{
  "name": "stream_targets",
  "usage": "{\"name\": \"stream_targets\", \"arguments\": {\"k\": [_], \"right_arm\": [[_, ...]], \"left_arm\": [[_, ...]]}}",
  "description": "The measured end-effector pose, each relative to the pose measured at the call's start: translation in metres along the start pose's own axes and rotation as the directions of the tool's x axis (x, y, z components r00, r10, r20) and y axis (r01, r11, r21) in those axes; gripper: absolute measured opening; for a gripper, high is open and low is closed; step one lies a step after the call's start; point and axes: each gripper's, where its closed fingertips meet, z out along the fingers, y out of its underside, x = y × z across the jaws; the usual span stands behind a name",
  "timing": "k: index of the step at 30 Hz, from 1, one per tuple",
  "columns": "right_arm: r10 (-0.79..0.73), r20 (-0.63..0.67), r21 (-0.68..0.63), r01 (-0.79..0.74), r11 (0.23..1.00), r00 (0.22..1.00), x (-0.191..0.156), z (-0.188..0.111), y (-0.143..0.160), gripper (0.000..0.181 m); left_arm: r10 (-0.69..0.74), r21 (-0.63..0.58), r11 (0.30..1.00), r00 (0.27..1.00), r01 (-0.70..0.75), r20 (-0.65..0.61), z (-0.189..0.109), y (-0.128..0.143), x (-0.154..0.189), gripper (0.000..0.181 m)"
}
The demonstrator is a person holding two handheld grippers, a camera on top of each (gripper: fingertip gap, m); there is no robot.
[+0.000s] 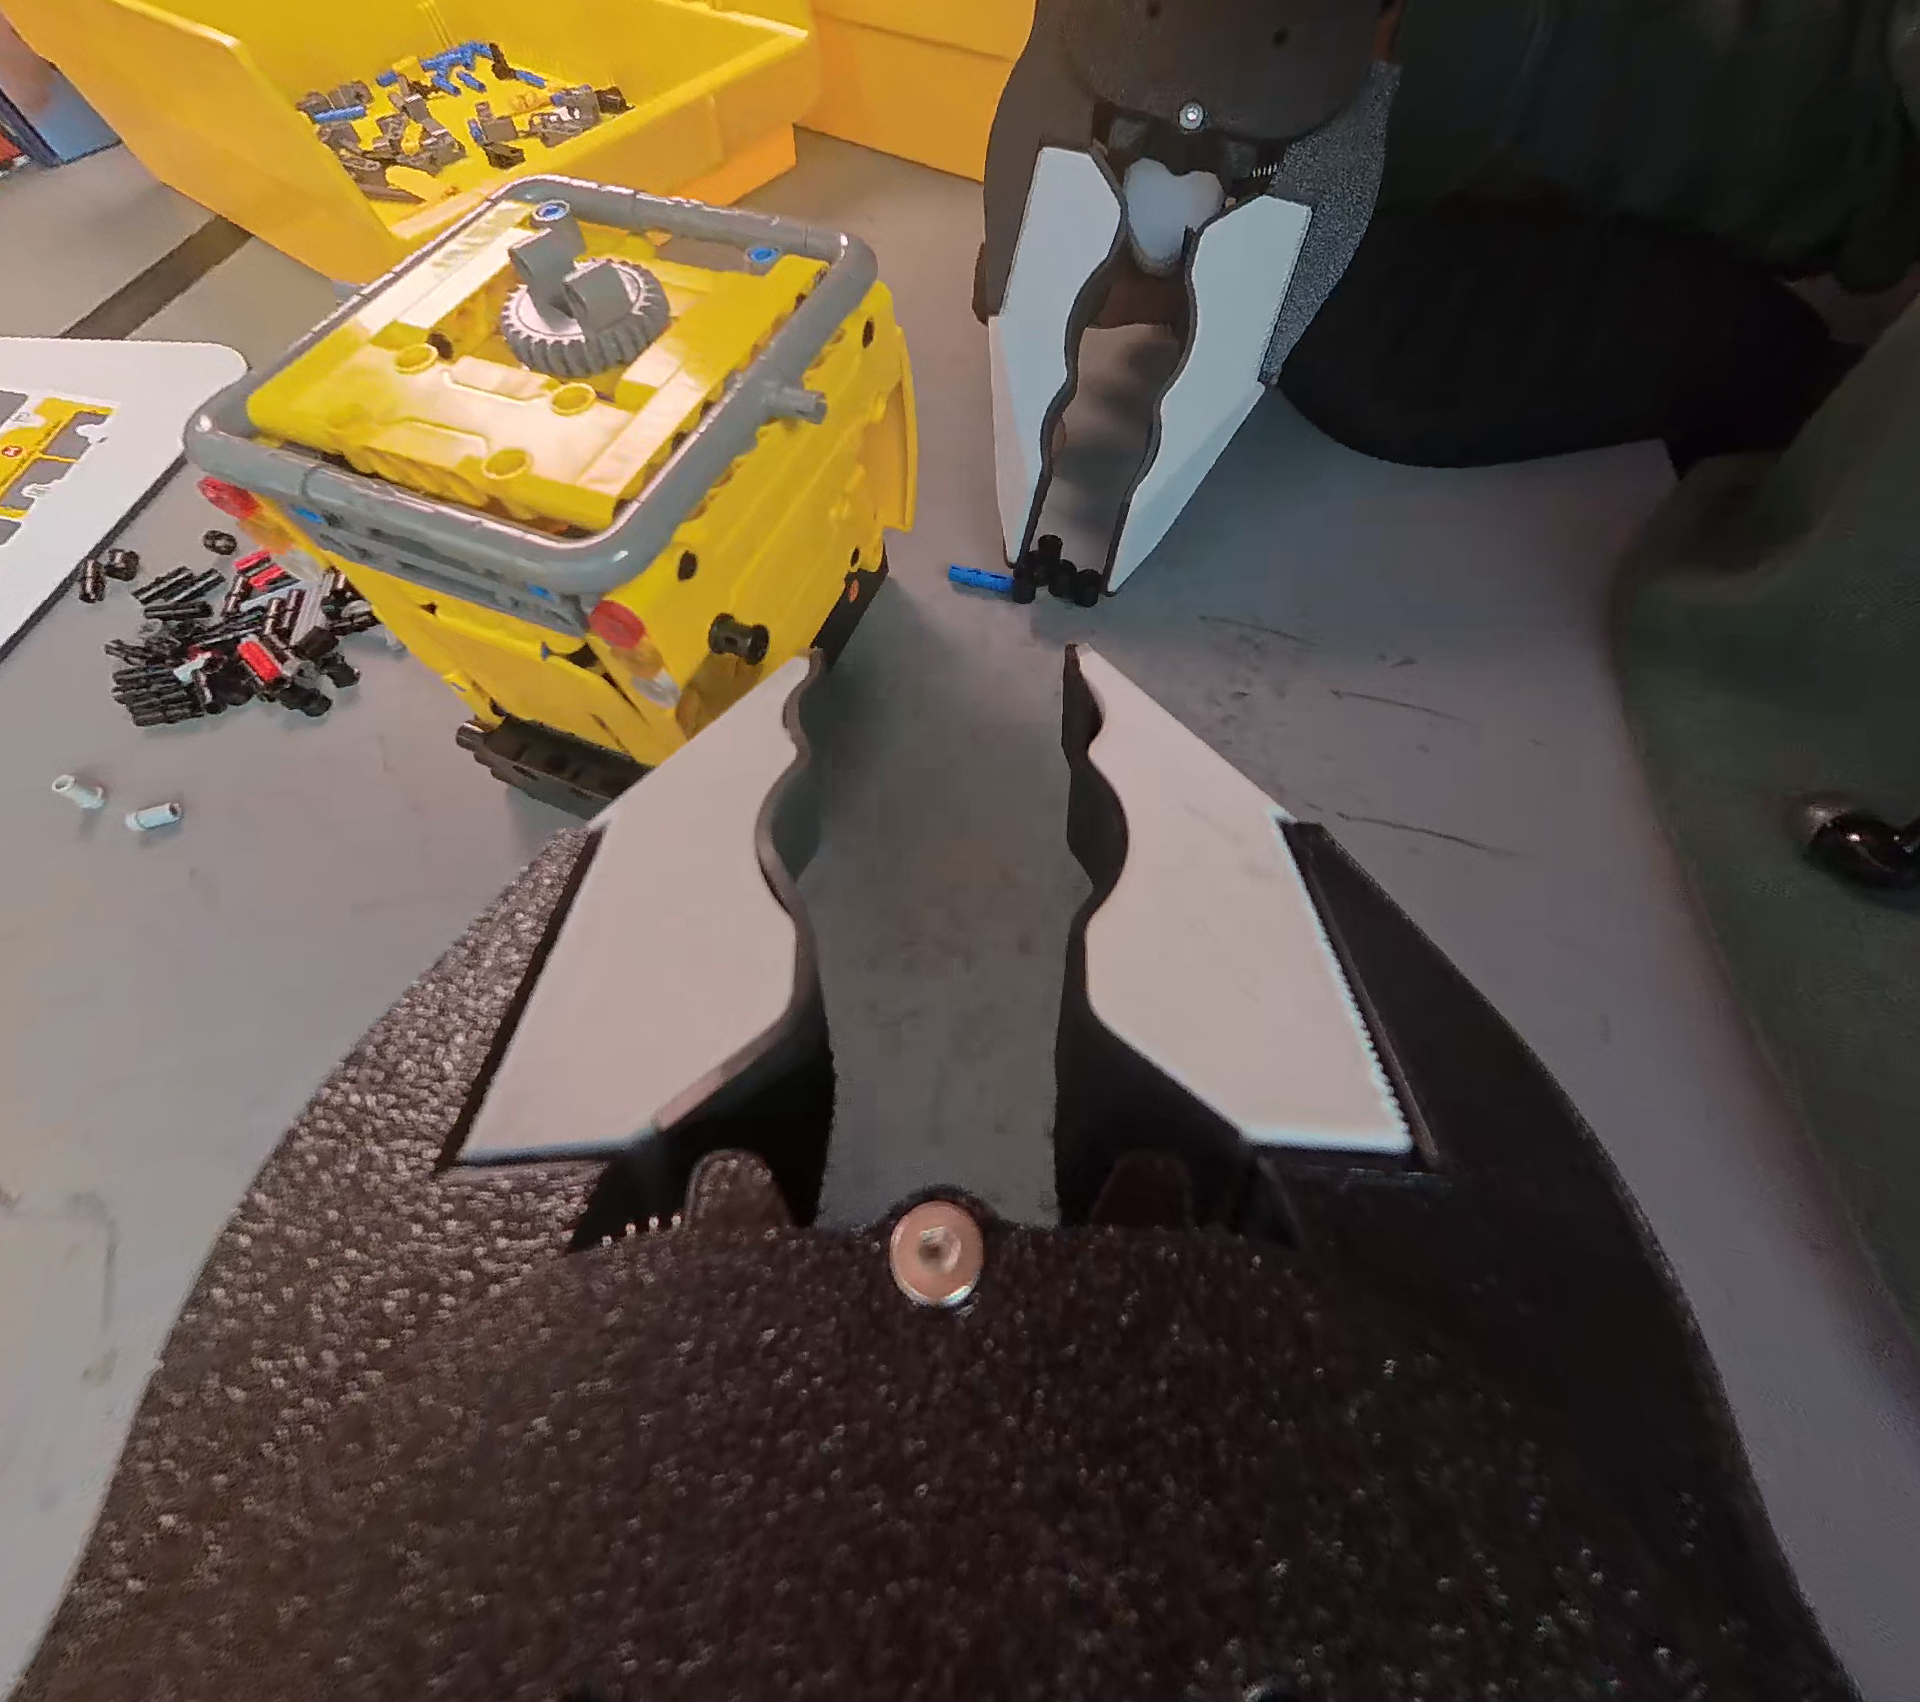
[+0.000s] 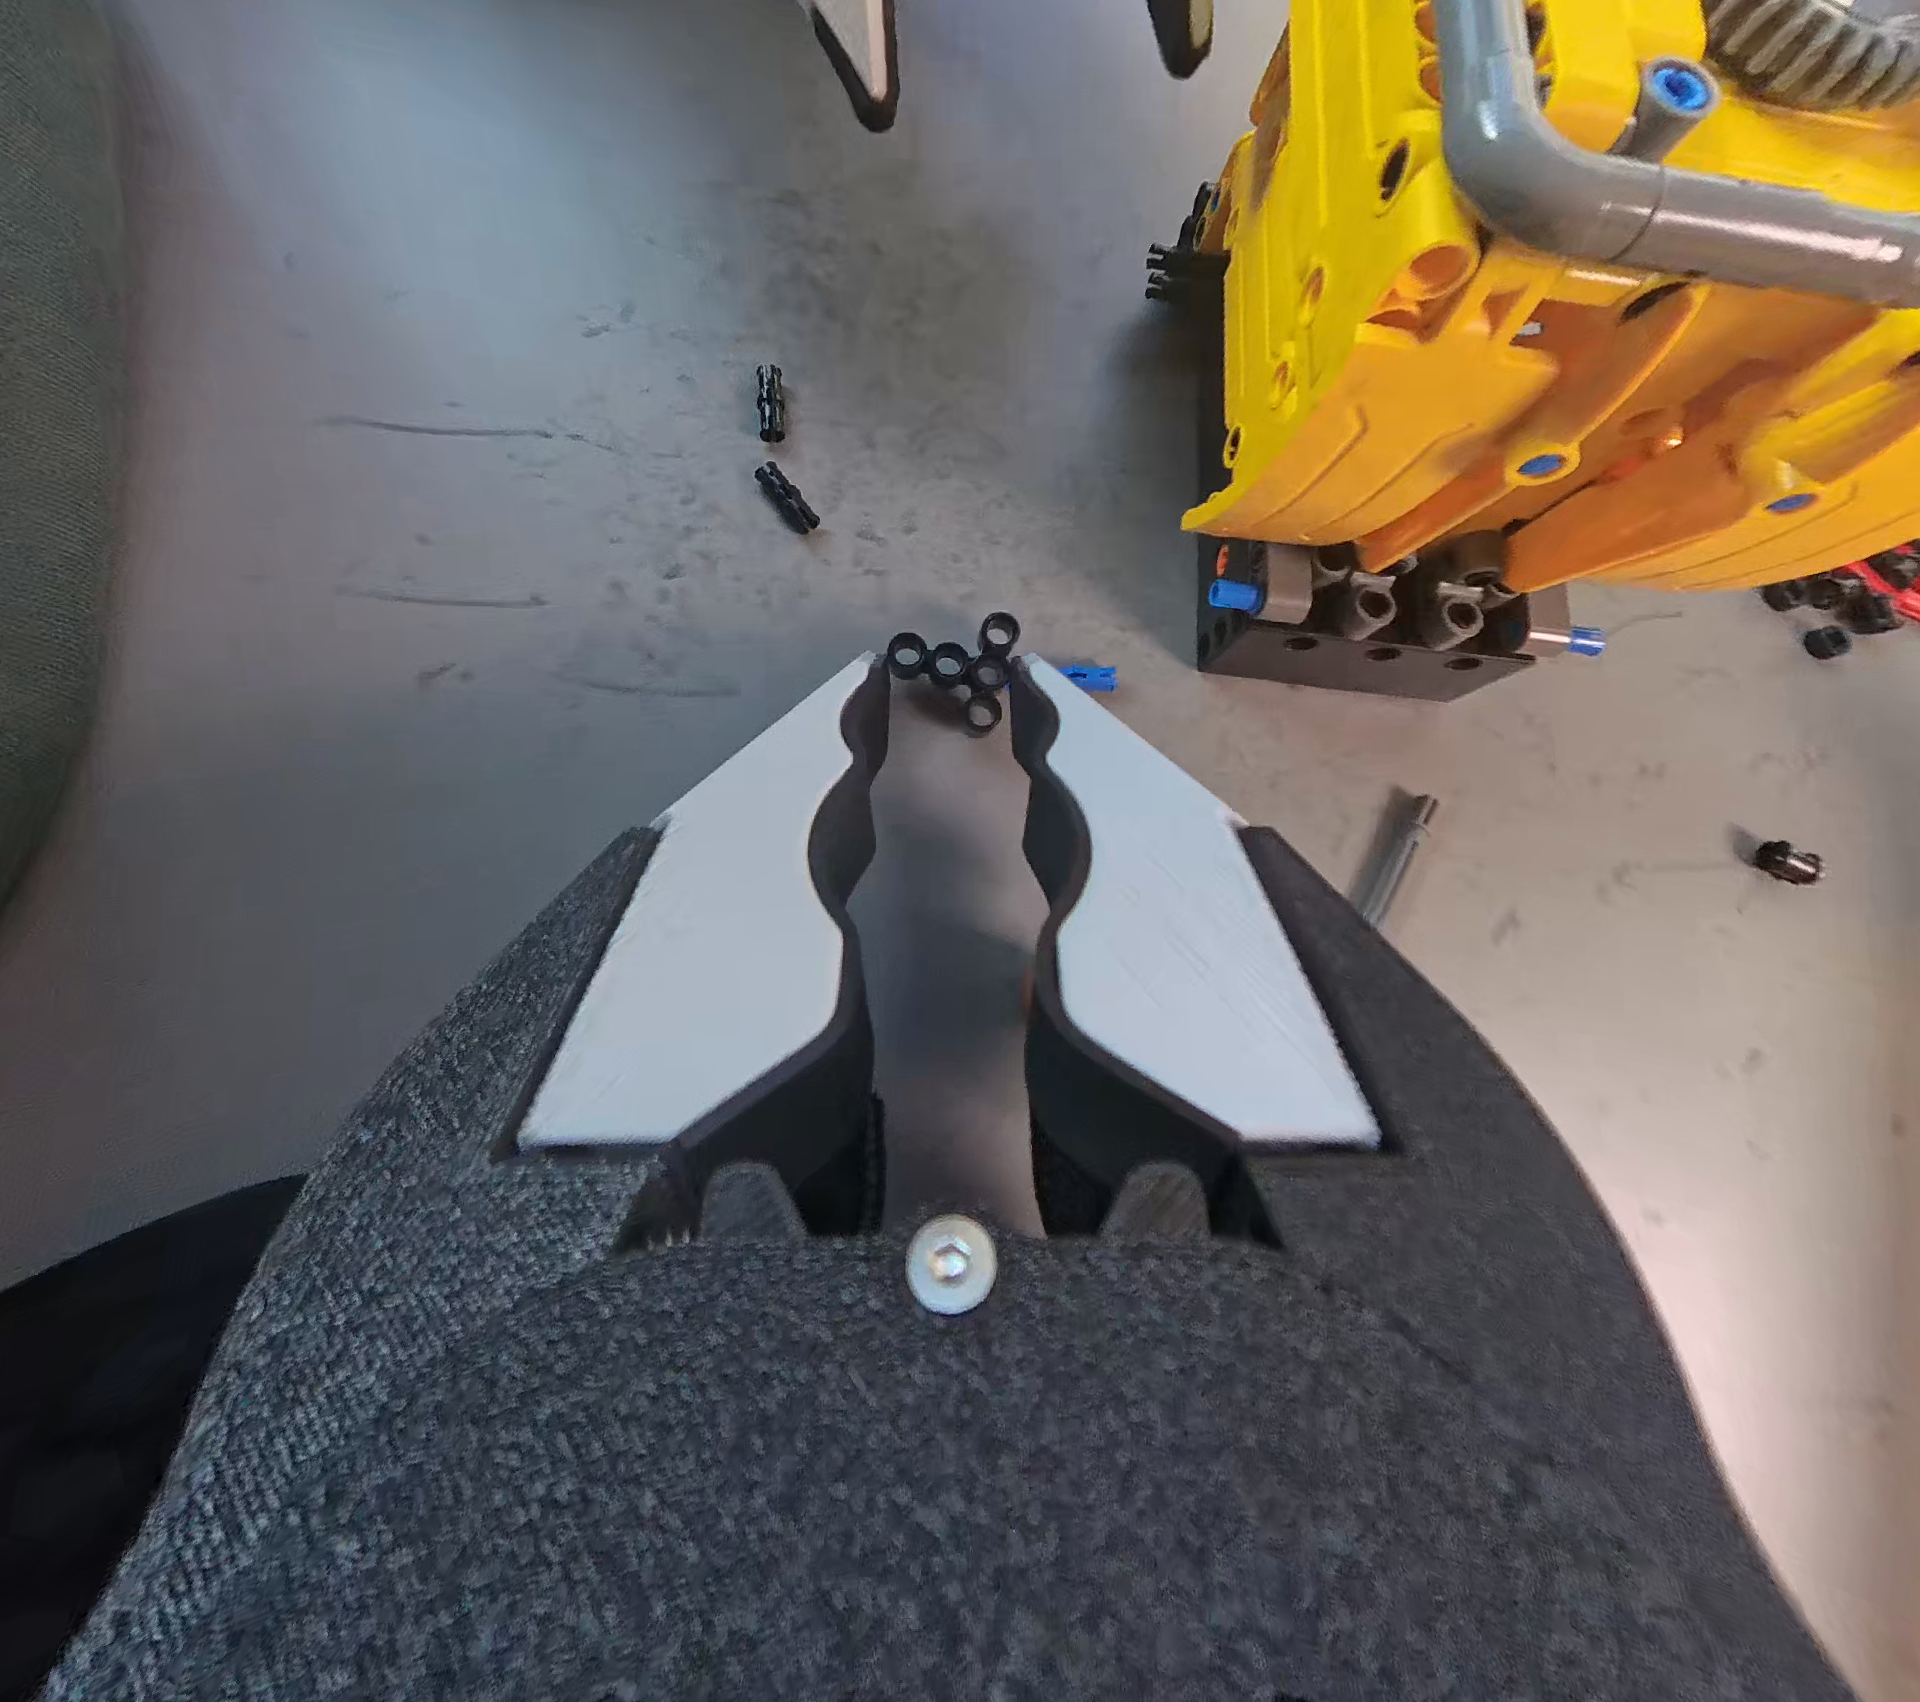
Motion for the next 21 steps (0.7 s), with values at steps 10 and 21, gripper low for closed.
{"name": "stream_targets", "arguments": {"k": [10,21], "right_arm": [[-0.010,-0.099,0.241,0.034,0.970,0.995,0.011,-0.013,-0.034,0.023],[-0.127,-0.229,0.366,0.206,0.907,0.965,0.001,-0.023,-0.072,0.023]], "left_arm": [[-0.105,0.019,0.994,0.993,0.106,-0.056,0.012,-0.002,0.007,0.031],[-0.312,0.093,0.934,0.914,0.345,-0.261,0.016,-0.029,0.033,0.023]]}}
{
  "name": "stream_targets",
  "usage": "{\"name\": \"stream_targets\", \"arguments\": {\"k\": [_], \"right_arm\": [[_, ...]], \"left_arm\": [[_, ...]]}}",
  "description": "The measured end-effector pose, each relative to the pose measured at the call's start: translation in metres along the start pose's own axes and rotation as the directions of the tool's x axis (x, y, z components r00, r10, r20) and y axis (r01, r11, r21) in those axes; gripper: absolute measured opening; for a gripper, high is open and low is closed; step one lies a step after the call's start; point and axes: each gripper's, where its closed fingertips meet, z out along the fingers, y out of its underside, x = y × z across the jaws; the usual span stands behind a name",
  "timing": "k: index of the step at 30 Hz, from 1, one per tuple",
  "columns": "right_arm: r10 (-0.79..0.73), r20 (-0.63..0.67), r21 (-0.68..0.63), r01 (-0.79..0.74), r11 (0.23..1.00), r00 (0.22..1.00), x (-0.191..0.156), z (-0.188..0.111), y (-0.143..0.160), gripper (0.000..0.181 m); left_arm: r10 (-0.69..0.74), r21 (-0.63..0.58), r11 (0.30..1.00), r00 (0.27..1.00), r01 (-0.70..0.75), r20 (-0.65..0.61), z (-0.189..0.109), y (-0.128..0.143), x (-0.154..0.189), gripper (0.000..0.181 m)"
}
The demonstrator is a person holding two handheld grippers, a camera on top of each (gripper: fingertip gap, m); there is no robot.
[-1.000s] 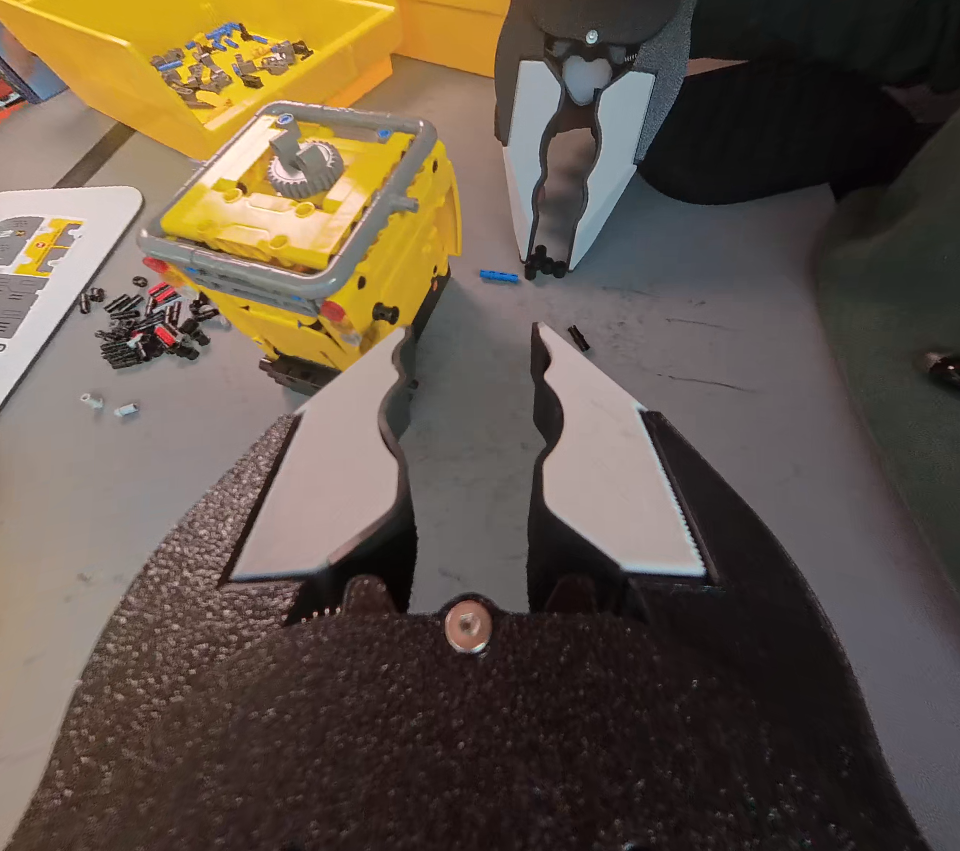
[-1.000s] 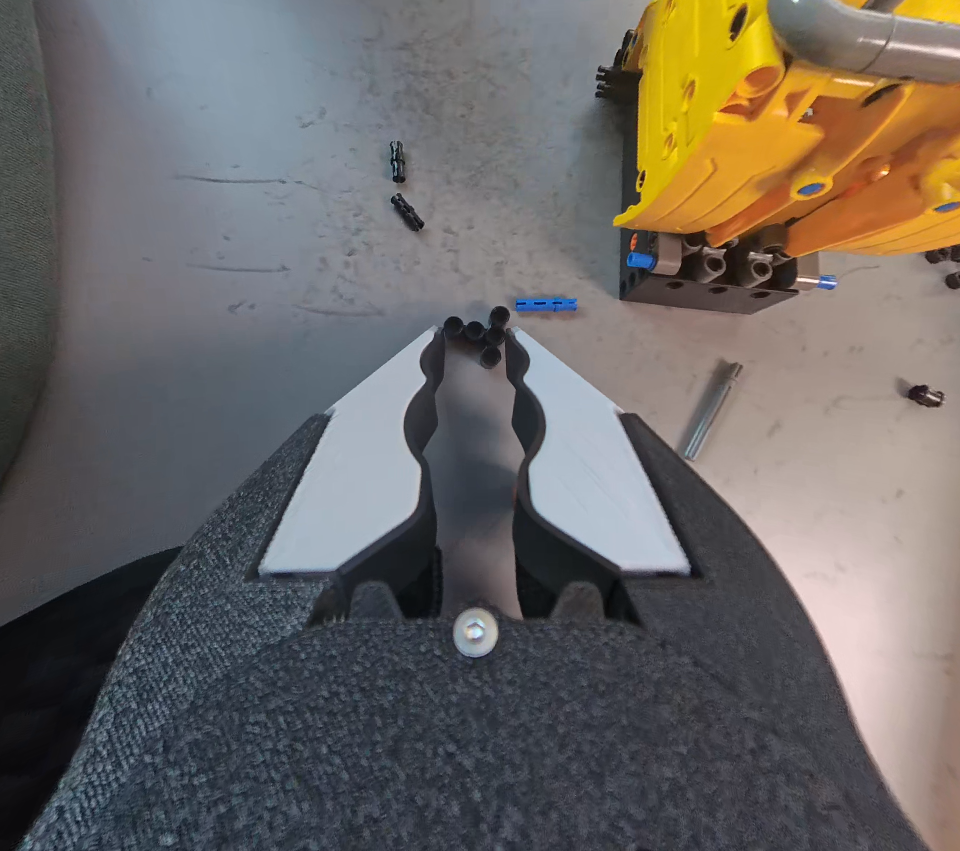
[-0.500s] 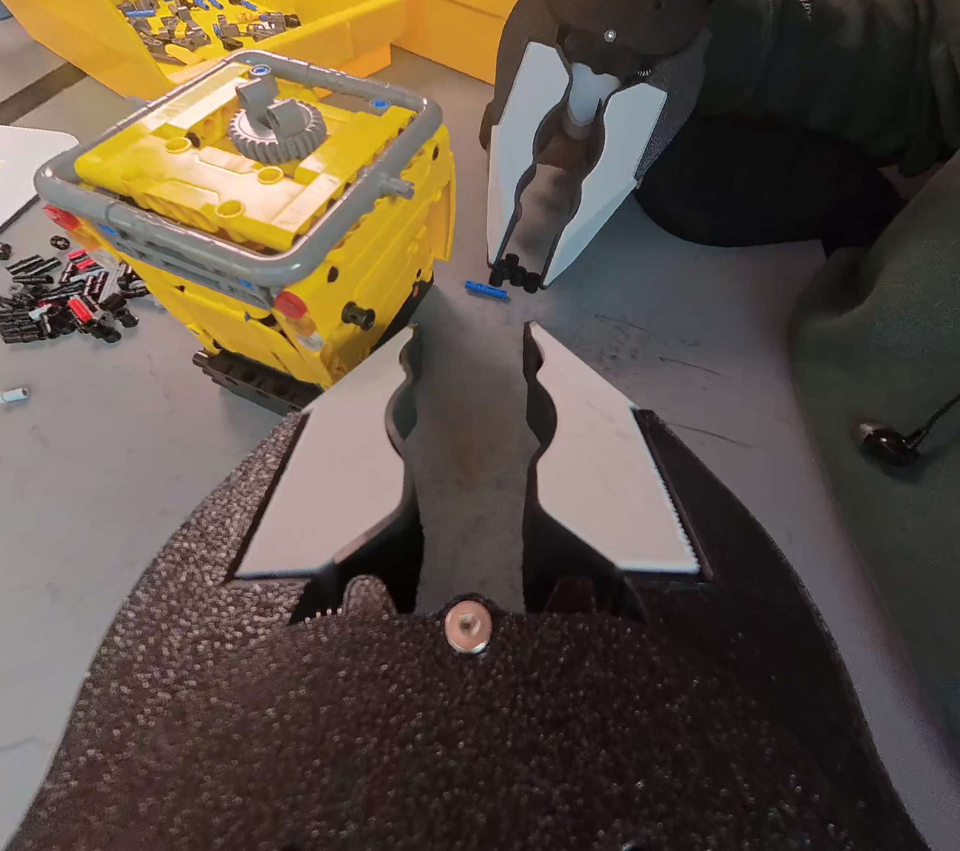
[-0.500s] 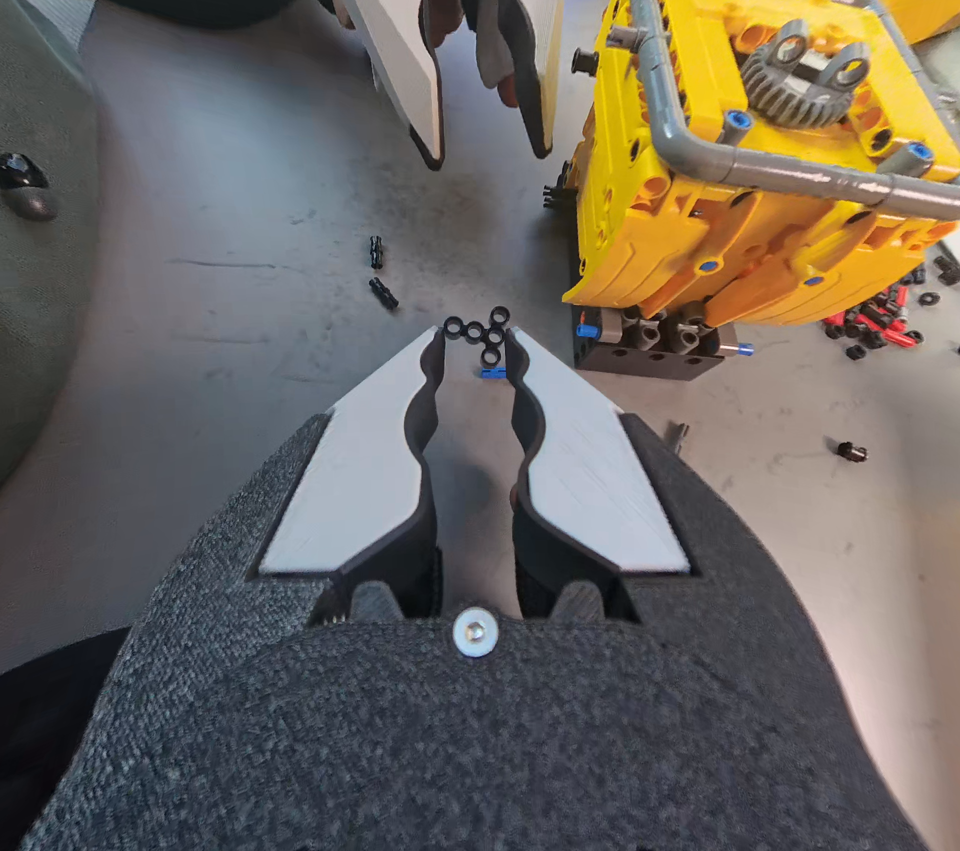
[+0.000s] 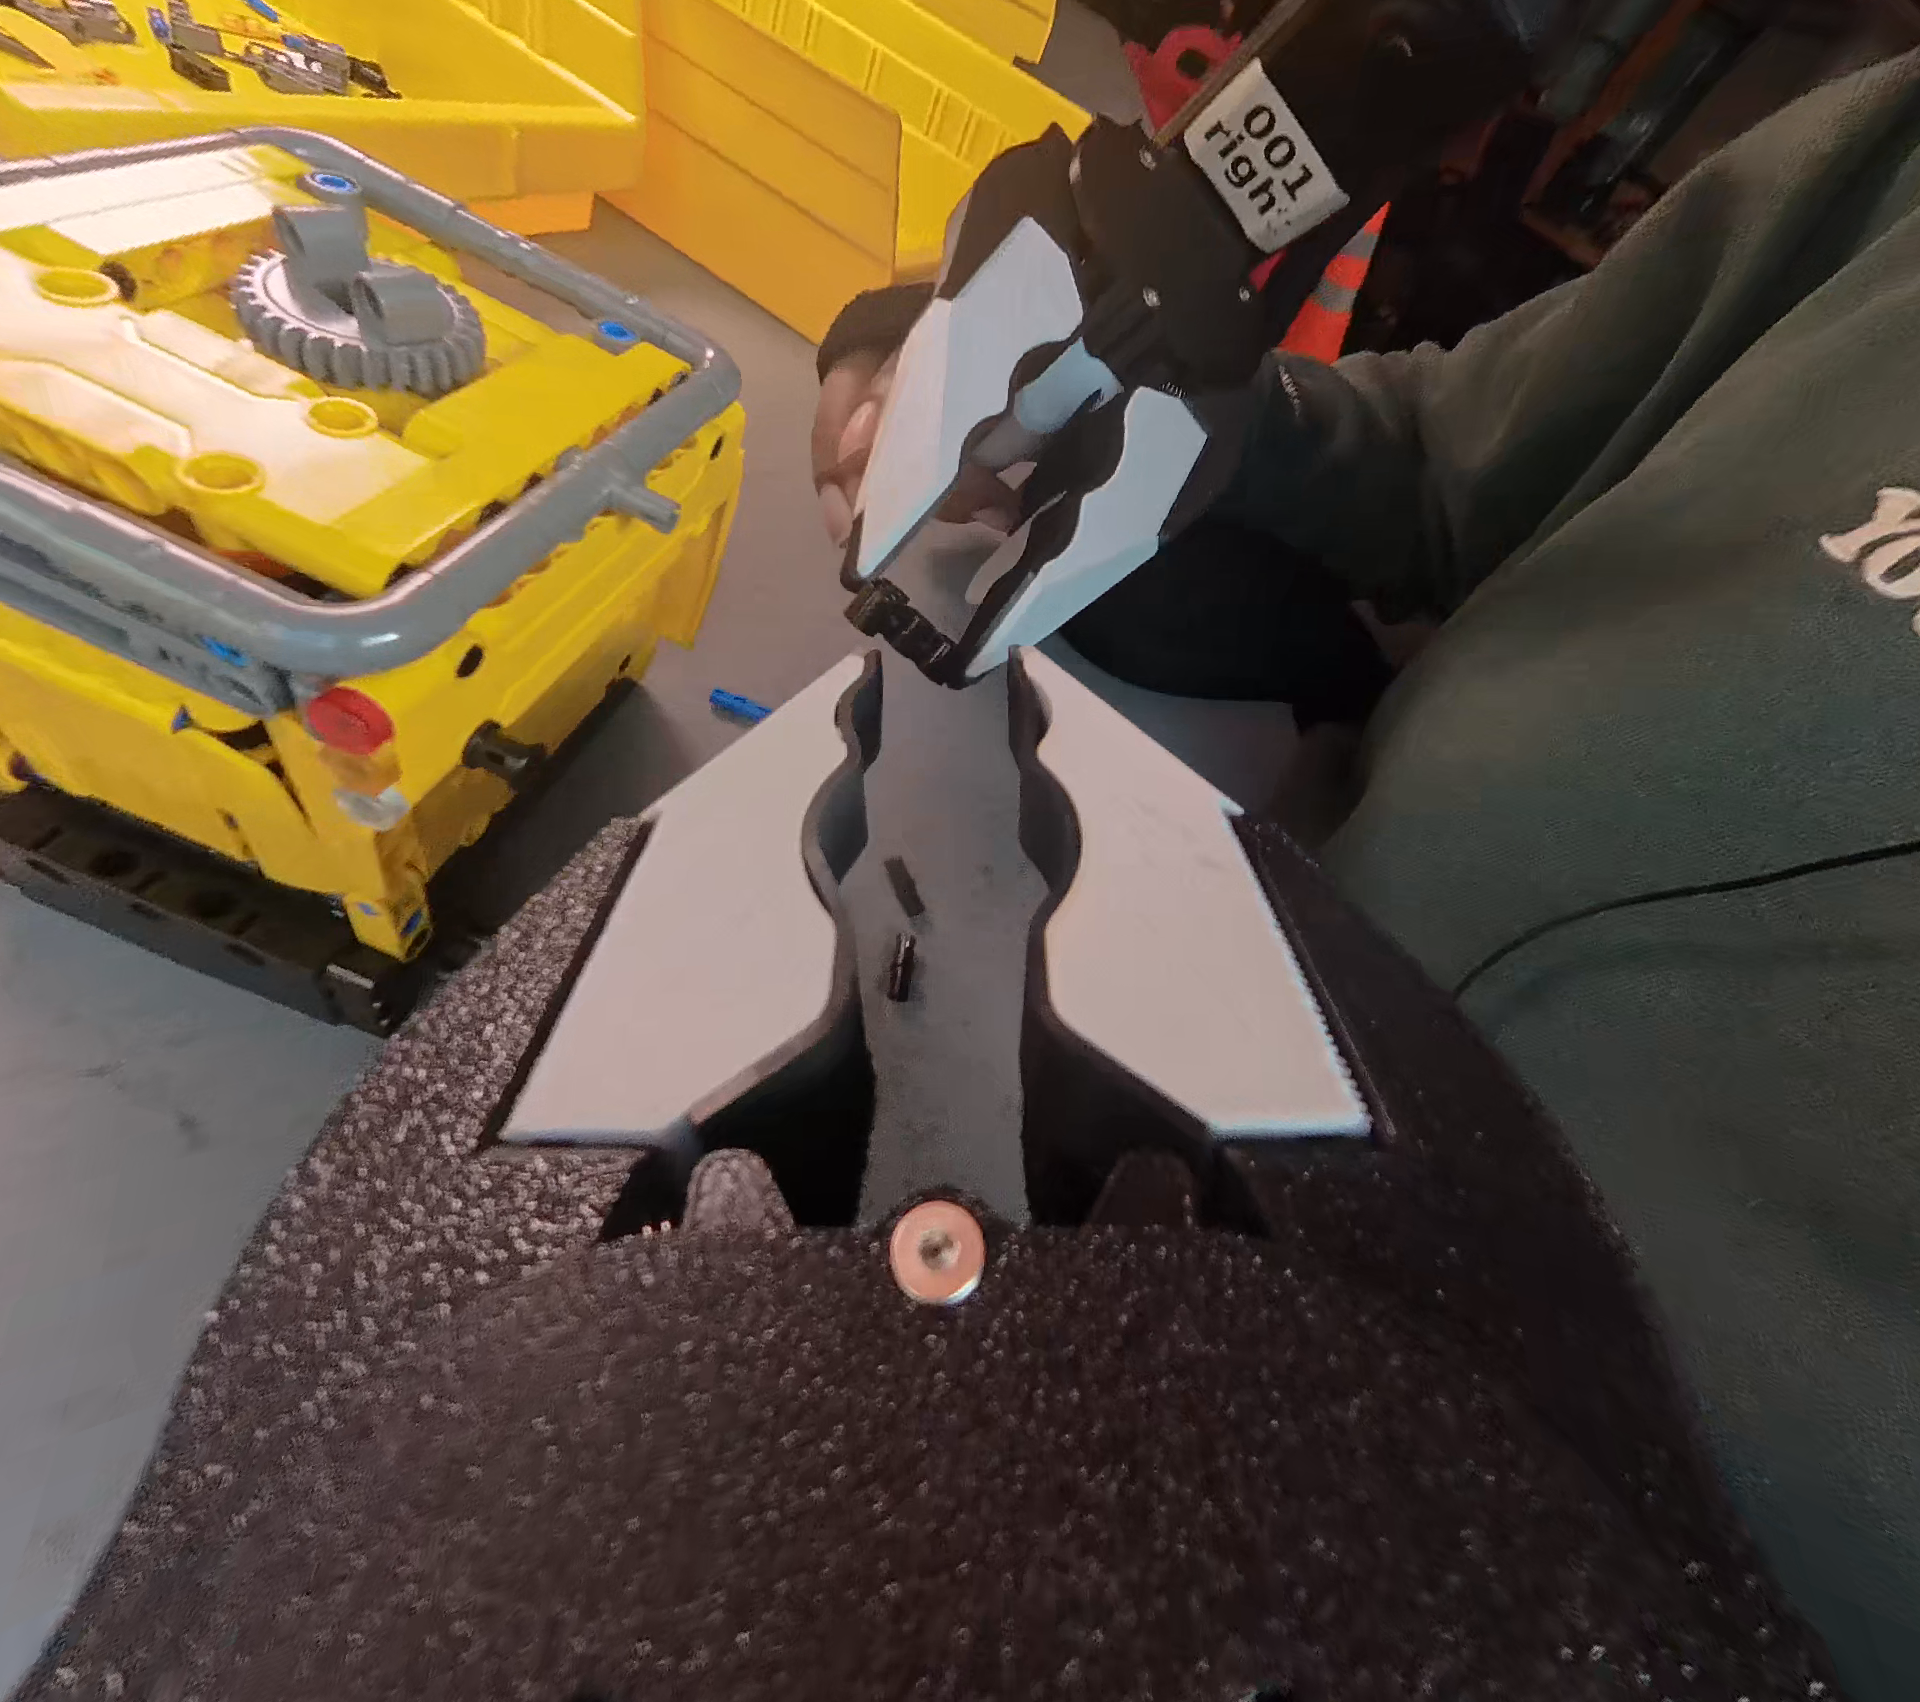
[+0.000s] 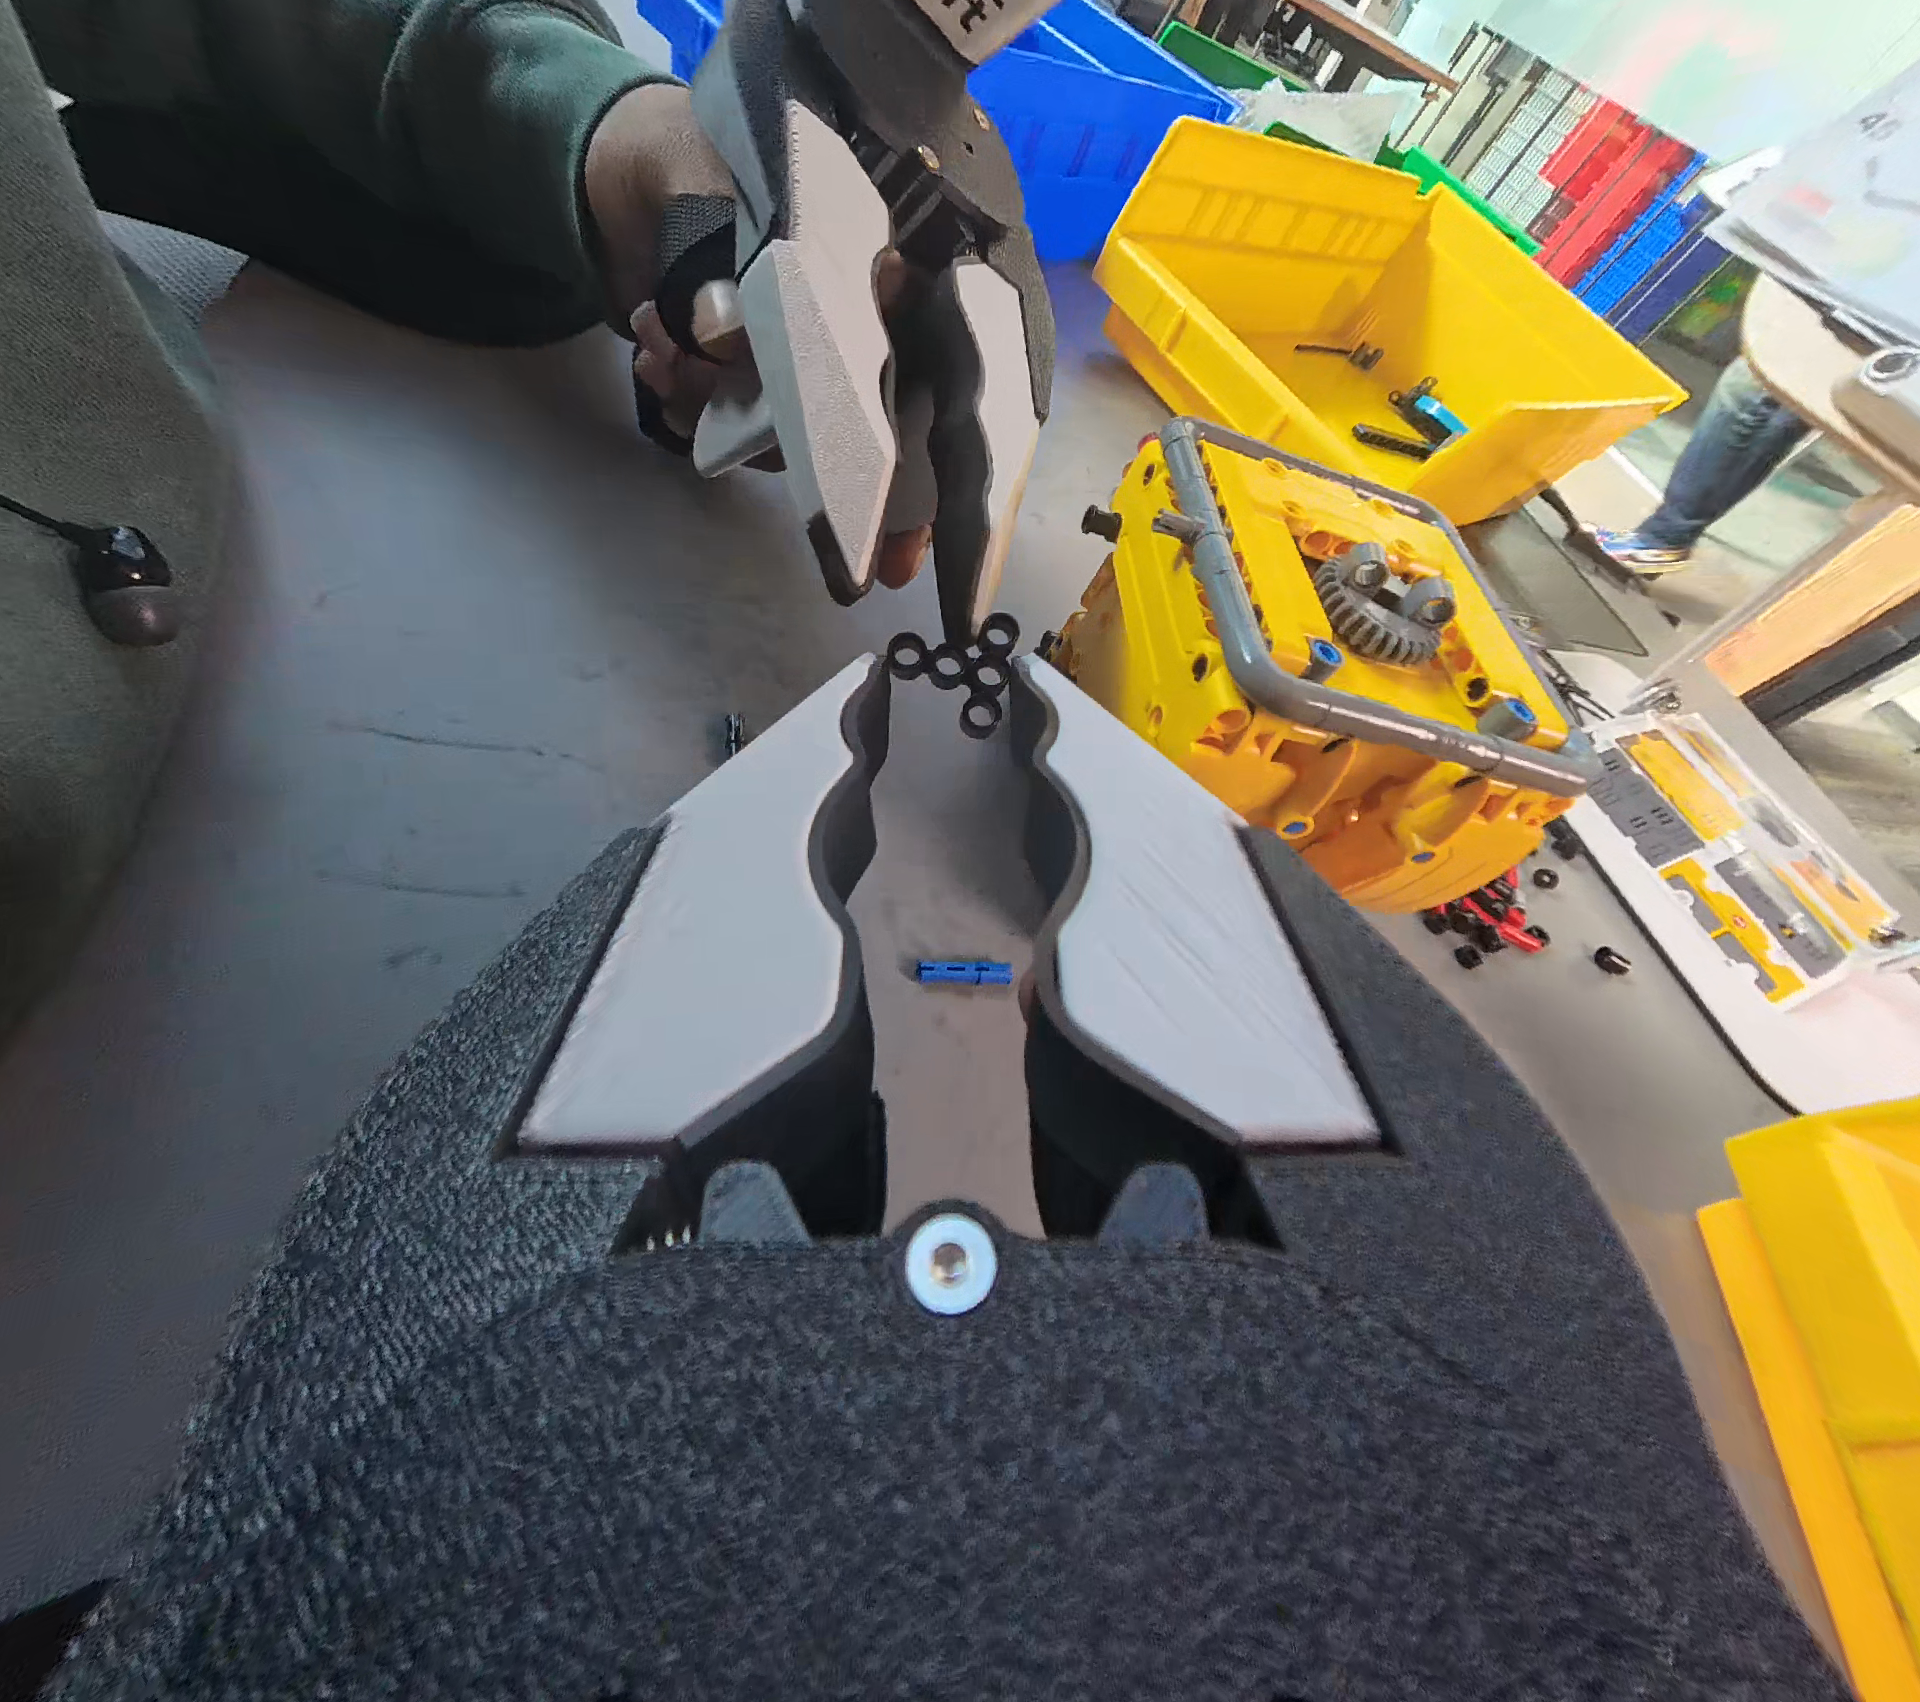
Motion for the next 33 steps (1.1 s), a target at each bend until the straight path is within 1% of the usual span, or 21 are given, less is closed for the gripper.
{"name": "stream_targets", "arguments": {"k": [3,6,11,13,15,18,20,23,24,26,29,31,33], "right_arm": [[-0.073,-0.022,0.002,0.073,0.997,0.997,-0.002,0.000,-0.003,0.022],[-0.123,-0.031,0.011,0.123,0.992,0.992,-0.004,-0.001,-0.008,0.022],[-0.218,-0.010,-0.022,0.218,0.976,0.976,-0.014,0.001,-0.005,0.022],[-0.232,0.010,-0.011,0.232,0.973,0.973,-0.021,0.003,-0.007,0.022],[-0.214,0.023,-0.009,0.215,0.977,0.976,-0.022,0.004,-0.006,0.022],[-0.169,0.024,-0.016,0.170,0.985,0.985,-0.019,0.004,-0.002,0.022],[-0.115,0.028,-0.043,0.116,0.992,0.993,-0.014,0.003,0.005,0.020],[-0.034,0.024,-0.069,0.036,0.997,0.999,-0.010,0.003,0.008,0.026],[-0.012,0.001,-0.080,0.012,0.997,1.000,-0.007,0.005,0.008,0.028],[0.046,-0.086,-0.093,-0.054,0.994,0.995,0.007,0.008,0.007,0.029],[0.187,-0.118,-0.067,-0.196,0.978,0.975,0.011,0.015,0.000,0.045],[0.179,-0.193,-0.062,-0.194,0.979,0.965,0.019,0.016,-0.003,0.045],[0.130,-0.236,-0.062,-0.148,0.987,0.963,0.022,0.015,-0.006,0.035]], "left_arm": [[-0.100,0.044,0.994,0.993,0.103,-0.069,-0.002,-0.006,0.004,0.022],[-0.159,0.049,0.985,0.982,0.165,-0.106,-0.003,-0.007,0.004,0.022],[-0.161,0.036,0.986,0.983,0.165,-0.093,-0.004,-0.006,0.003,0.020],[-0.131,-0.004,0.991,0.989,0.131,-0.075,-0.001,0.000,0.004,0.009],[-0.108,-0.028,0.994,0.993,0.107,-0.055,-0.001,0.003,0.004,0.009],[-0.105,-0.031,0.994,0.994,0.104,-0.024,-0.001,0.004,-0.001,0.009],[-0.105,-0.027,0.994,0.994,0.106,0.028,-0.003,0.005,-0.010,0.009],[-0.153,0.030,0.988,0.985,0.151,0.082,-0.007,0.000,-0.023,0.009],[-0.168,0.051,0.985,0.981,0.164,0.092,-0.009,-0.002,-0.026,0.009],[-0.199,0.099,0.977,0.975,0.189,0.100,-0.011,-0.008,-0.029,0.009],[-0.241,0.178,0.959,0.964,0.220,0.110,-0.013,-0.017,-0.031,0.009],[-0.258,0.214,0.949,0.961,0.232,0.100,-0.013,-0.021,-0.029,0.009],[-0.260,0.223,0.946,0.961,0.234,0.094,-0.013,-0.022,-0.026,0.009]]}}
